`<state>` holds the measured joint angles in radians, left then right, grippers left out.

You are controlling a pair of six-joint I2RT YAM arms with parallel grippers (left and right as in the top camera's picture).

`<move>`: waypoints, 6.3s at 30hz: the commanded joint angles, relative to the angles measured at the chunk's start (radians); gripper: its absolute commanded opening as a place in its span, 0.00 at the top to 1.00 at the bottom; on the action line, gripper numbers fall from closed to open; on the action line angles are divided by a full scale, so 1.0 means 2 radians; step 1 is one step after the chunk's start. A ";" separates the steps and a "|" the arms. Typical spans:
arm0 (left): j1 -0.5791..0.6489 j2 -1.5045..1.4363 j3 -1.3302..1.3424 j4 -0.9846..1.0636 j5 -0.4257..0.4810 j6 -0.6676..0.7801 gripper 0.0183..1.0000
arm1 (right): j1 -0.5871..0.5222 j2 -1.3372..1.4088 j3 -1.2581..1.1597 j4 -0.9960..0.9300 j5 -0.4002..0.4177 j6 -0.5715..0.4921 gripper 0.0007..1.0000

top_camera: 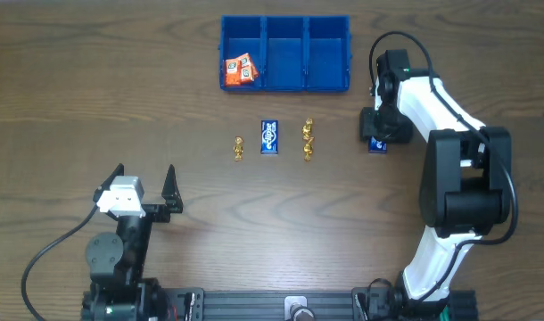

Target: Sort Candies Into Trays

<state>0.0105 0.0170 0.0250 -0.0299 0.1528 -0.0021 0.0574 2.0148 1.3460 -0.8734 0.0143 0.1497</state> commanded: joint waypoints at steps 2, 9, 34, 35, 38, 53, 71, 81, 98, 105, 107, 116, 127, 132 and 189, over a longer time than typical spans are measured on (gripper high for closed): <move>0.001 -0.002 -0.010 -0.017 0.012 0.003 0.00 | -0.001 0.003 0.001 0.001 0.005 0.002 0.58; 0.001 -0.002 -0.010 -0.017 0.012 0.003 0.00 | 0.000 0.003 0.001 0.003 0.005 0.002 0.75; 0.001 -0.002 -0.010 -0.017 0.012 0.003 0.00 | 0.179 -0.091 0.272 0.091 0.125 0.073 0.84; 0.001 -0.002 -0.010 -0.017 0.012 0.003 0.00 | 0.183 -0.080 0.273 0.099 0.128 0.082 0.84; 0.001 -0.002 -0.010 -0.017 0.012 0.003 0.00 | 0.192 -0.043 0.274 0.124 0.128 0.100 0.84; 0.001 -0.002 -0.010 -0.017 0.012 0.003 0.00 | 0.200 0.074 0.274 0.176 0.122 0.124 0.84; 0.001 -0.002 -0.010 -0.017 0.012 0.003 0.00 | 0.208 0.079 0.273 0.178 0.114 0.123 0.76; 0.001 -0.002 -0.010 -0.017 0.012 0.003 0.00 | 0.214 0.078 0.274 0.169 0.114 0.119 0.02; 0.001 -0.002 -0.010 -0.017 0.012 0.003 0.00 | 0.278 -0.023 0.256 -0.067 0.069 0.177 0.00; 0.001 -0.002 -0.010 -0.017 0.012 0.003 0.00 | 0.296 0.046 0.237 -0.082 0.059 0.216 0.00; 0.001 -0.002 -0.010 -0.017 0.012 0.003 0.00 | 0.296 0.070 0.237 -0.082 0.055 0.233 0.00; 0.001 -0.002 -0.010 -0.017 0.012 0.003 0.00 | 0.296 0.138 0.237 -0.076 0.025 0.240 0.00; 0.001 -0.002 -0.010 -0.017 0.012 0.003 0.00 | 0.294 0.144 0.236 -0.068 0.025 0.240 0.32; 0.001 -0.002 -0.010 -0.017 0.012 0.003 0.00 | 0.294 0.144 0.236 -0.062 0.025 0.240 0.49; 0.001 -0.002 -0.010 -0.017 0.012 0.003 0.00 | 0.195 0.129 0.333 0.113 0.087 0.099 0.19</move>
<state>0.0105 0.0170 0.0250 -0.0299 0.1528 -0.0021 0.4530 2.2768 2.0014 -0.6521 0.1875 0.3439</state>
